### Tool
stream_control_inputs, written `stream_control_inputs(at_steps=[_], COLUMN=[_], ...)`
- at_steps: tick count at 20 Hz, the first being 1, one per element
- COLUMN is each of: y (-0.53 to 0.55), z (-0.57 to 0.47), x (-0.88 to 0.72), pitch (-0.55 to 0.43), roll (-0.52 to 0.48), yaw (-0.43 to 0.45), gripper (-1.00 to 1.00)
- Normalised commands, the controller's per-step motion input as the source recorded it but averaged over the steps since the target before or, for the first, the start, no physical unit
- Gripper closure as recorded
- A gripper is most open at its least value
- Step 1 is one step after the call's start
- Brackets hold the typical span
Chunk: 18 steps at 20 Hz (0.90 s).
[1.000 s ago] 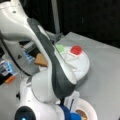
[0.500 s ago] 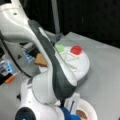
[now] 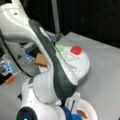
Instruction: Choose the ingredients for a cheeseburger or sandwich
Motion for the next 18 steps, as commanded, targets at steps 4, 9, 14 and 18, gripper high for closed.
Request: stream_control_inputs(at_steps=[4, 9, 14, 18], y=[-0.10, -0.14, -0.18, -0.19], z=[0.02, 0.03, 0.05, 0.08], x=[0.29, 0.28, 0.27, 0.24], pitch=[0.139, 0.135, 0.135, 0.141], roll=[0.020, 0.024, 0.031, 0.039], yaw=[0.073, 0.099, 0.126, 0.133], gripper=[-1.00, -1.00, -1.00, -1.00])
